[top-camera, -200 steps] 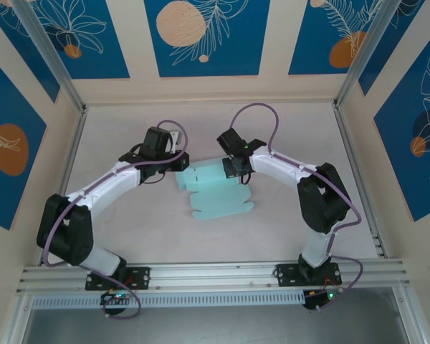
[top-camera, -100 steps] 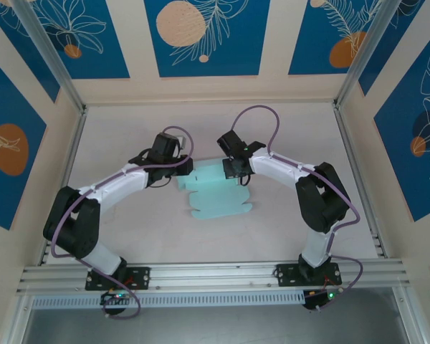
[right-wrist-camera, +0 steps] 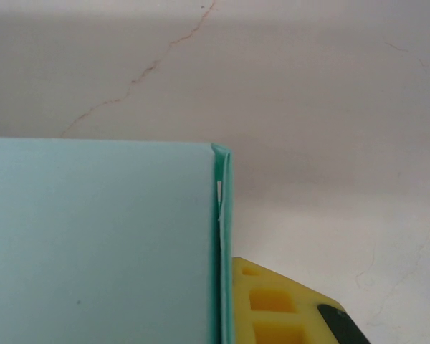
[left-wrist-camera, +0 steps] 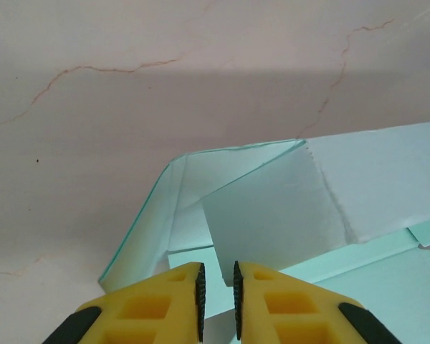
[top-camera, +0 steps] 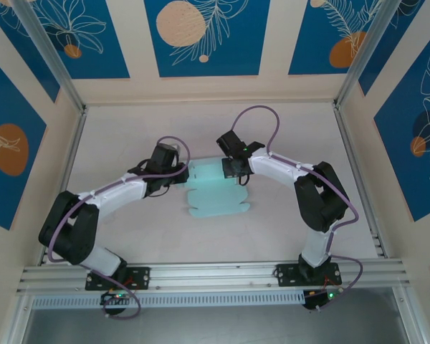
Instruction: Fold the paper box
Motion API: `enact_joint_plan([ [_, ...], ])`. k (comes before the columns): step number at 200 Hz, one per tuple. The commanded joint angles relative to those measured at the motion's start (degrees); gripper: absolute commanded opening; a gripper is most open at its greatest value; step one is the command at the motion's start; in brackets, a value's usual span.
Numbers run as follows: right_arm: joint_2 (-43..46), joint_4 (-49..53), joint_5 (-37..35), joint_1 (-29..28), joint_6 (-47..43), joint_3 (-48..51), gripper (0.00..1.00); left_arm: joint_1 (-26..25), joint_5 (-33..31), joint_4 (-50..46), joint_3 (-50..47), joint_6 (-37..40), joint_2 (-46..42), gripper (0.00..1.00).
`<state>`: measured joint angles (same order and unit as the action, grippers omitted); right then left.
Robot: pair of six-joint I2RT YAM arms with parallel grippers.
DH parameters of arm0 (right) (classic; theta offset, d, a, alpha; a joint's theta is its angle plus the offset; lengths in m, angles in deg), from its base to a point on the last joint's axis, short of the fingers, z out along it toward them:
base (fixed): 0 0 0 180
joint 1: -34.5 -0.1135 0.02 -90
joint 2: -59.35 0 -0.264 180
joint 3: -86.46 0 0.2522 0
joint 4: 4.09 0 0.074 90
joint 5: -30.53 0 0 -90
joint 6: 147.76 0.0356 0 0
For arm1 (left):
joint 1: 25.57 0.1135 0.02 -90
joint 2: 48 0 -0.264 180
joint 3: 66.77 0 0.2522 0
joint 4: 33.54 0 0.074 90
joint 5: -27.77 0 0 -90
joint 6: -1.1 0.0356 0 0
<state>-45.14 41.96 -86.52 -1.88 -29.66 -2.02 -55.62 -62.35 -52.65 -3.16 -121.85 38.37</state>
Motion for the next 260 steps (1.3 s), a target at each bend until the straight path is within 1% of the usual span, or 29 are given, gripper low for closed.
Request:
enact_joint_plan([
  [1,-0.8,-0.9,-1.0,-0.1,1.4,0.3,0.0,-0.5,0.1,4.3,-0.1,-1.7,1.0,0.19],
  [60,-0.5,-2.5,-1.3,-0.7,1.2,1.4,0.0,-0.6,1.4,6.8,3.0,-1.4,3.7,0.18],
  [107,-1.4,-2.9,-1.1,-1.4,1.4,1.0,0.0,-1.5,5.2,10.6,2.7,-3.3,5.9,0.17],
  [156,-2.3,-2.9,-1.1,-1.5,2.5,1.0,0.0,-2.0,6.8,14.4,2.4,-6.2,7.8,0.16],
  [182,-3.0,-2.3,-2.0,-1.4,3.4,0.6,0.0,-1.9,4.5,13.9,-0.4,-5.6,4.2,0.16],
  [210,-3.4,-1.8,-2.4,-1.1,4.5,0.3,0.0,-1.6,3.9,11.2,-3.6,-4.5,-1.1,0.17],
  [239,-3.3,-2.3,-2.4,-1.2,5.0,0.8,0.0,-1.5,0.9,11.1,-9.4,-6.7,-6.6,0.19],
  [260,-3.3,-2.3,-2.2,-1.3,5.1,0.9,0.0,-1.5,-0.5,12.1,-12.7,-8.5,-7.8,0.22],
])
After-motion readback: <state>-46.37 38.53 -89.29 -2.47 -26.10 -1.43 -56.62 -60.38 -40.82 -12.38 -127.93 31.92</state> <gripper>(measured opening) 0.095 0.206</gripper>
